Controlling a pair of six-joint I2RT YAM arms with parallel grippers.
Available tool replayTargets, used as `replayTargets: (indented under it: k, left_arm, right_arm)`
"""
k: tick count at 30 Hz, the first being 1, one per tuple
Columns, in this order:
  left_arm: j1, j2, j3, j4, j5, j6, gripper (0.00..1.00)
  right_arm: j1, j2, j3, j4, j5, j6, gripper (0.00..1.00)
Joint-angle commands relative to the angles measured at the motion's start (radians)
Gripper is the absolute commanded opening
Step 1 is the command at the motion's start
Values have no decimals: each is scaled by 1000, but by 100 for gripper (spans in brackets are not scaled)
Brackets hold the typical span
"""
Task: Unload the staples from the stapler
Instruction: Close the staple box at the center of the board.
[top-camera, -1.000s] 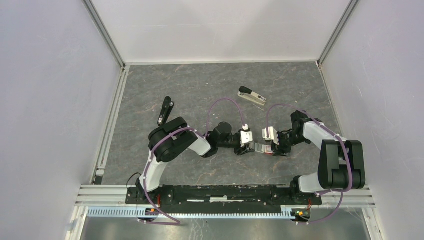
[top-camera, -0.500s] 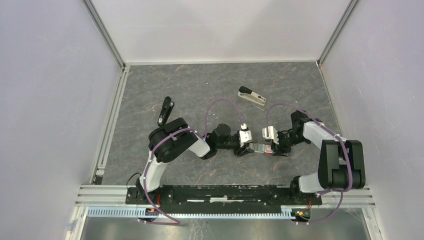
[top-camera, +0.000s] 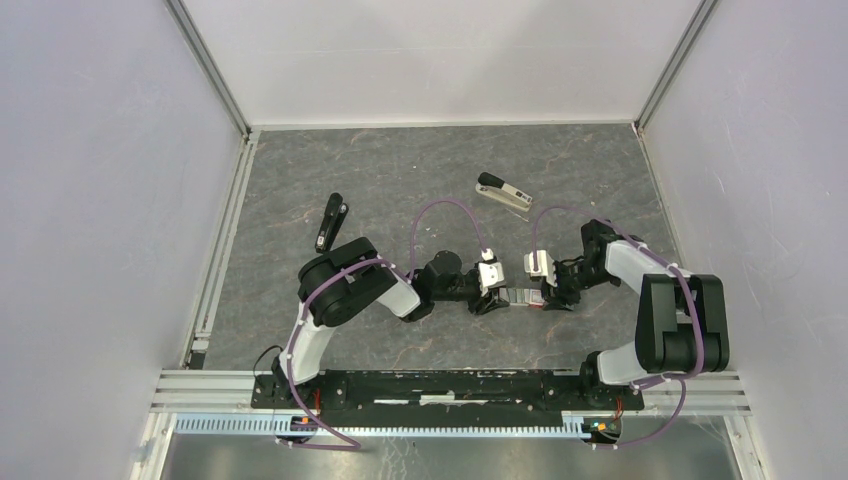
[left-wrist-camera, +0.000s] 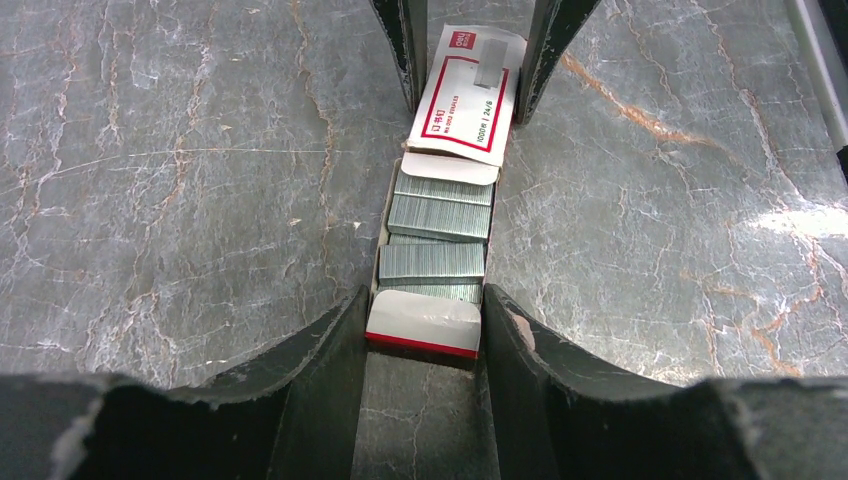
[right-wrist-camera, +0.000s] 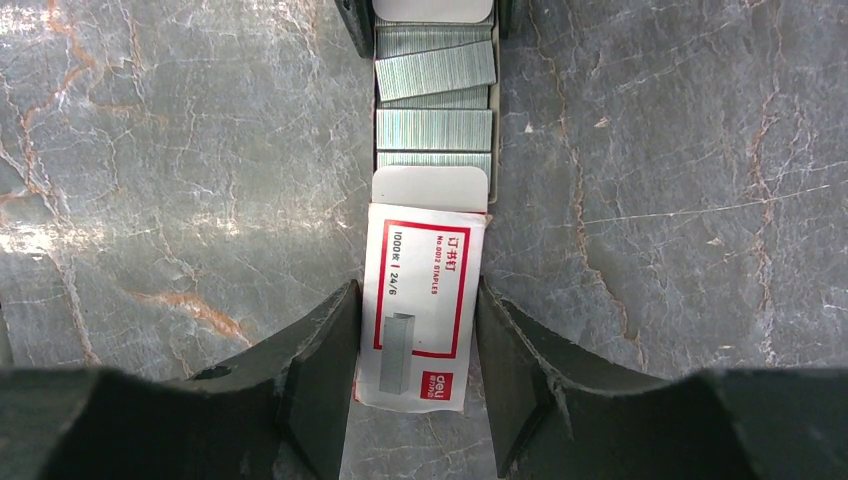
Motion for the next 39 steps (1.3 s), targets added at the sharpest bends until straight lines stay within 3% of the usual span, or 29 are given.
replayTargets:
  k: [1, 18, 28, 35, 39]
  left_arm:
    - [-12, 22, 11, -26, 1, -38, 52]
    - [-10, 47, 39, -40, 30, -5, 52]
    - [-10, 45, 12, -18, -2, -35, 51]
    - [-10, 42, 0, 5, -6, -55, 51]
    - [-12, 41, -5, 20, -14, -72, 50]
  right_arm:
    - [4, 32, 13, 11, 15, -25, 52]
    - [3, 84, 59, -40, 23, -107, 52]
    - [-43, 5, 138, -85, -7, 45, 68]
    - [-150, -67, 184, -139, -79, 180, 65]
    - [-156, -140, 95, 68, 113, 452, 59]
